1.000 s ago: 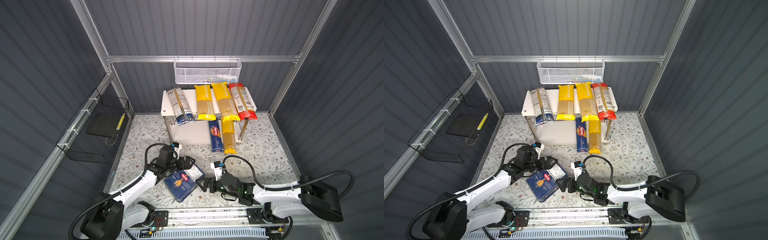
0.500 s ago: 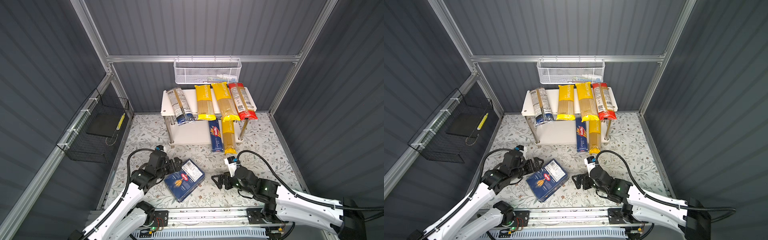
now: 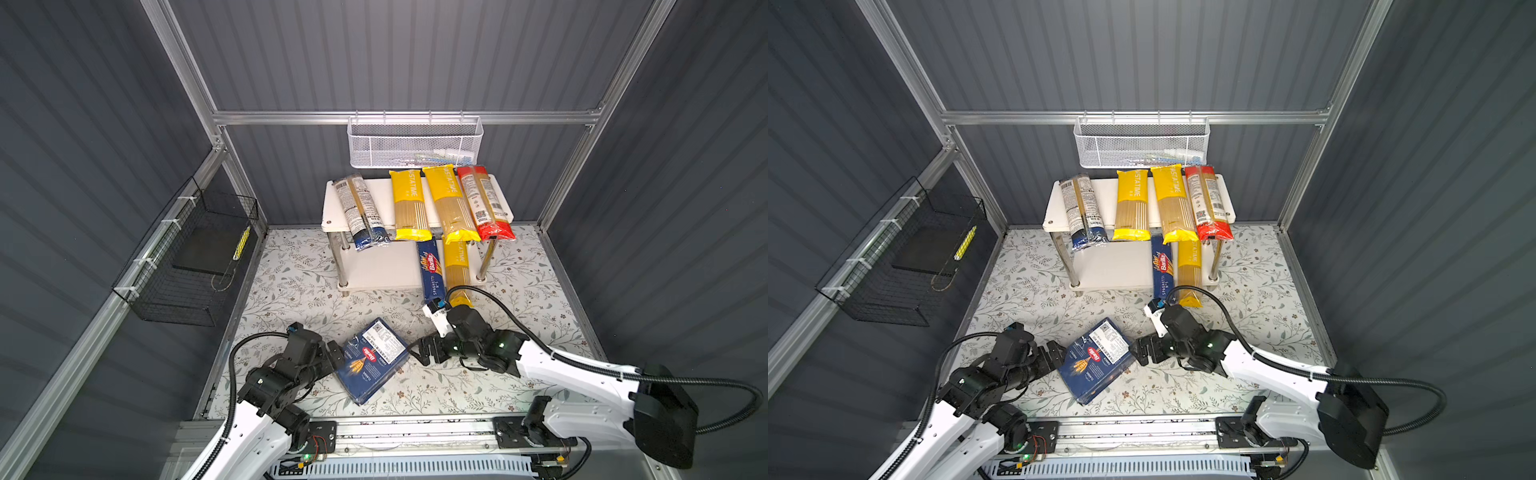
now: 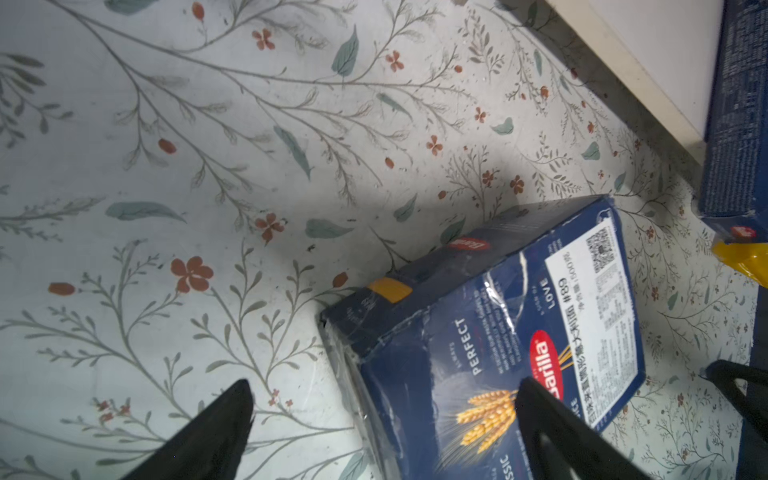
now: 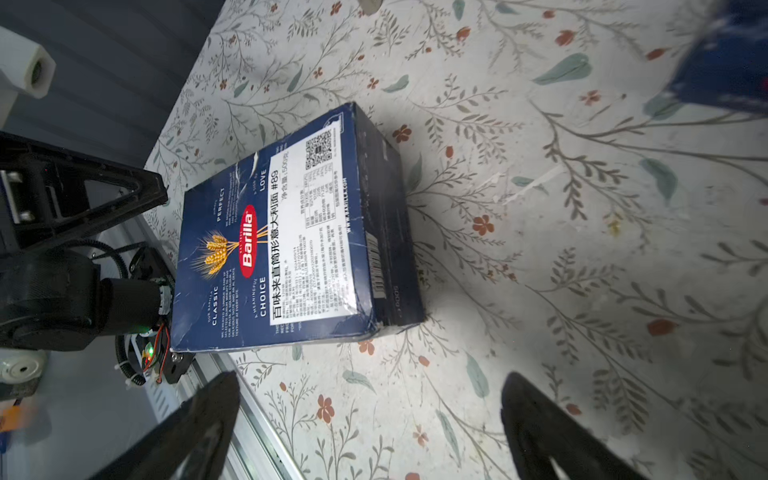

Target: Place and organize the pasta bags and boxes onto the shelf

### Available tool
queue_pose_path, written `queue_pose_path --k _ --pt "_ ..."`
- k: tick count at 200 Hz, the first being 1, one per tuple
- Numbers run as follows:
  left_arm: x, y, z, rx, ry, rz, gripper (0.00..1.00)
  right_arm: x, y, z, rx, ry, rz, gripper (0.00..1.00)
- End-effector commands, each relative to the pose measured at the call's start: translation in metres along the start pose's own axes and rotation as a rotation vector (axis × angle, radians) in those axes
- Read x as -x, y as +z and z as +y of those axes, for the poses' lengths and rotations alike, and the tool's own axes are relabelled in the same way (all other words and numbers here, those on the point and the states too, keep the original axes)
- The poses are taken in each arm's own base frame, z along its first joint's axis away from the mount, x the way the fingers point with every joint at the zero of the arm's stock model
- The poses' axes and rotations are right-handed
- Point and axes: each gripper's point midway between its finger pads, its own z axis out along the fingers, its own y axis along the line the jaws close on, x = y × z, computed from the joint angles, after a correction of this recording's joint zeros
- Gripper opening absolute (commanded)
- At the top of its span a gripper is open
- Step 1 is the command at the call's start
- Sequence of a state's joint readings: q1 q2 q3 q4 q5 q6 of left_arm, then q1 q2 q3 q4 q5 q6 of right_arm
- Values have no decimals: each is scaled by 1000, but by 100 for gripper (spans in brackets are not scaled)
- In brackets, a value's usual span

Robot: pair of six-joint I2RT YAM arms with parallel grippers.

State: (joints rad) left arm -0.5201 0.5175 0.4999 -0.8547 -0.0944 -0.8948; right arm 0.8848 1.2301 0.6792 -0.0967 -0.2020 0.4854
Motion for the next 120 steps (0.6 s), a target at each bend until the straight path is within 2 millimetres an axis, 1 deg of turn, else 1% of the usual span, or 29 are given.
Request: queue_pose_path --k 1,9,24,38,44,49,61,78,120 --pt "-21 1 4 -40 -52 69 100 10 9 17 73 -69 22 99" --pt "-26 2 7 -42 -66 84 100 11 14 17 82 -73 31 99" --pt "-35 5 5 -68 -73 119 100 14 21 21 110 -82 34 99" --pt "-41 6 4 -85 -68 148 100 19 27 18 108 -80 24 99" --pt "-41 6 2 -97 -57 152 100 20 29 16 102 -80 25 99" --pt "-42 7 2 -96 -53 155 100 19 30 20 133 -79 45 99" --pt "-43 8 2 -100 -45 157 100 20 35 16 128 -75 58 99" --pt "-43 9 -5 -139 -42 160 100 21 42 15 139 -78 75 99" --pt "-41 10 -30 -285 -52 151 100 24 57 14 161 -57 96 99"
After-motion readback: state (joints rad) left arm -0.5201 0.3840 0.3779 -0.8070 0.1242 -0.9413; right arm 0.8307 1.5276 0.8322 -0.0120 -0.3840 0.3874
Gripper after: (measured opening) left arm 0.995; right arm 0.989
